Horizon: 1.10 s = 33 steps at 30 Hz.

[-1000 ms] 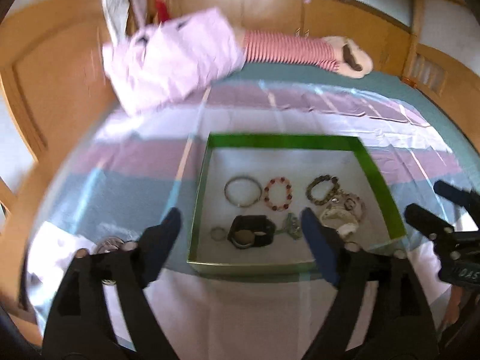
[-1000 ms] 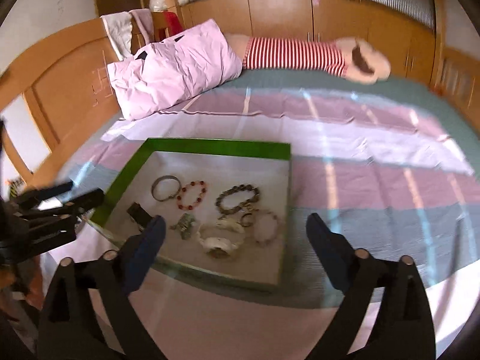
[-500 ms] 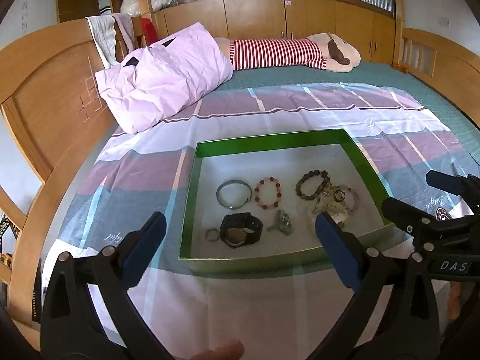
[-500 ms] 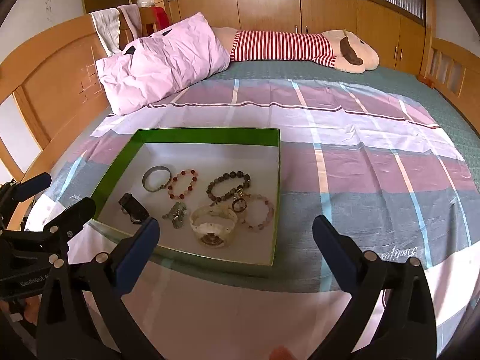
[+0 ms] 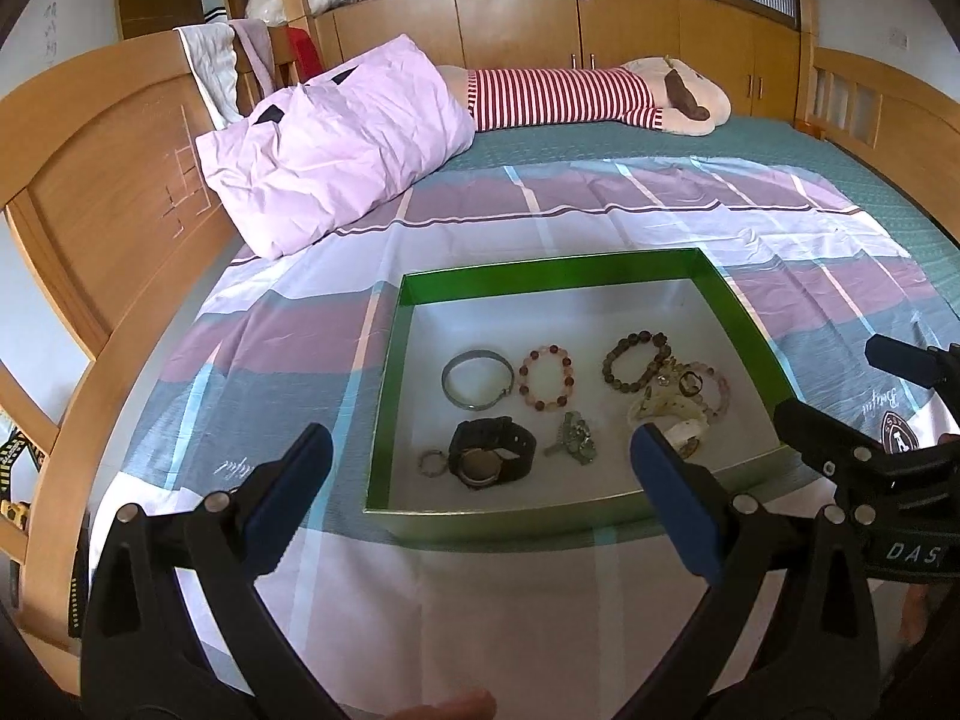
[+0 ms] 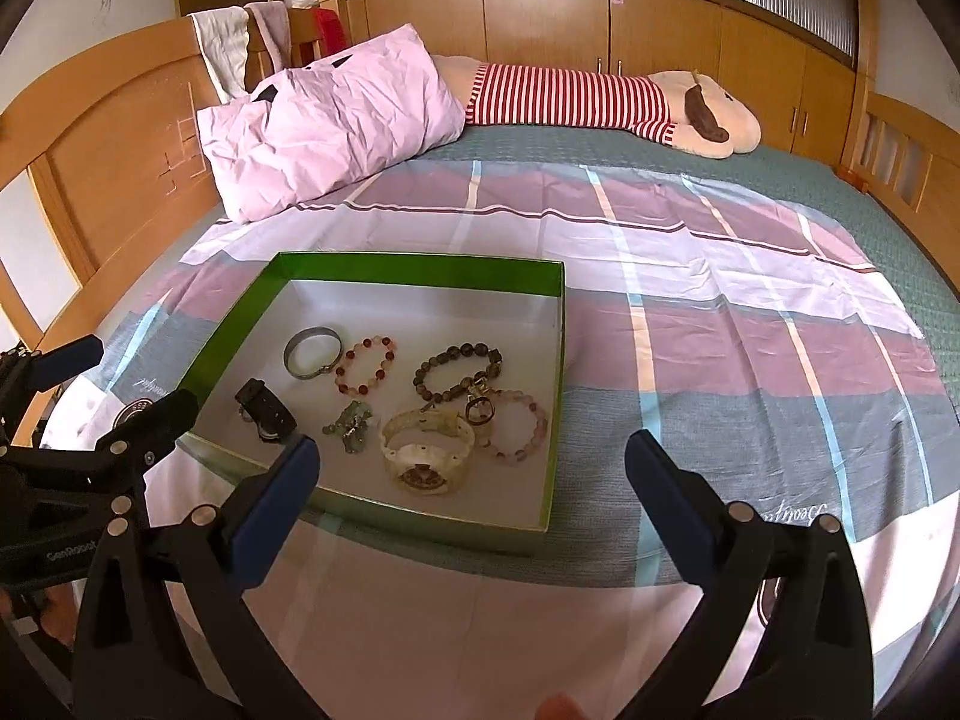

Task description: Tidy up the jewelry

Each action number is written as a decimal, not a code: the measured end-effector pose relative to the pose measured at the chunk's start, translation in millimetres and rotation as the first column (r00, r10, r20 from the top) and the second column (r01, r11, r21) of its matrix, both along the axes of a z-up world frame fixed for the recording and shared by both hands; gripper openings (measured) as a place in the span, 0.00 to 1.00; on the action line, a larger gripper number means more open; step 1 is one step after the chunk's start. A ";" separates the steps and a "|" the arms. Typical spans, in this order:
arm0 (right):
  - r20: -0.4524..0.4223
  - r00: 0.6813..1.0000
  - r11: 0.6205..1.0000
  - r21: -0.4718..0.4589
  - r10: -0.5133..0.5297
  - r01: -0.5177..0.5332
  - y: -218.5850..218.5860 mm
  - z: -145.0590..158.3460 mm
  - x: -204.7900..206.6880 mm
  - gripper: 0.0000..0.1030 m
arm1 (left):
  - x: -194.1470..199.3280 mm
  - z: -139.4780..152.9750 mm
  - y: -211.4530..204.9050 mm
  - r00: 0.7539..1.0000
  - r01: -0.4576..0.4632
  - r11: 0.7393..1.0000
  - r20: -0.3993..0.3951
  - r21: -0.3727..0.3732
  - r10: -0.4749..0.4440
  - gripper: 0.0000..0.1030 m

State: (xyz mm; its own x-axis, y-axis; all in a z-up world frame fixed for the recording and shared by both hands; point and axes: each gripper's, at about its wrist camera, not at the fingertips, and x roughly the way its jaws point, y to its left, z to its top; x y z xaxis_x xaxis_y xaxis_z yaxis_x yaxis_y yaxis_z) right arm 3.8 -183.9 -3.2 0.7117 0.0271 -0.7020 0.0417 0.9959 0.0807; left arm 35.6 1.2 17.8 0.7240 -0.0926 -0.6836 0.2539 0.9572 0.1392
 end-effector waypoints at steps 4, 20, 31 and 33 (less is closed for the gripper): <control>0.002 1.000 1.000 -0.004 0.001 -0.001 0.2 1.6 0.0 0.99 | -0.2 -0.6 -0.2 1.000 -0.002 1.000 -0.006 -0.004 0.002 0.98; 0.004 1.000 1.000 -0.010 0.001 -0.001 0.1 4.4 -0.8 0.99 | -1.0 -2.5 -1.1 1.000 -0.008 1.000 -0.013 -0.002 0.008 0.98; 0.005 1.000 1.000 -0.012 0.002 -0.002 0.3 3.8 -0.9 0.99 | -0.5 -4.5 -2.0 1.000 -0.011 1.000 -0.020 0.001 0.011 0.98; 0.004 1.000 1.000 -0.012 0.002 -0.002 -0.1 4.1 -0.6 0.99 | -0.4 -4.7 -2.2 1.000 -0.011 1.000 -0.022 0.002 0.011 0.98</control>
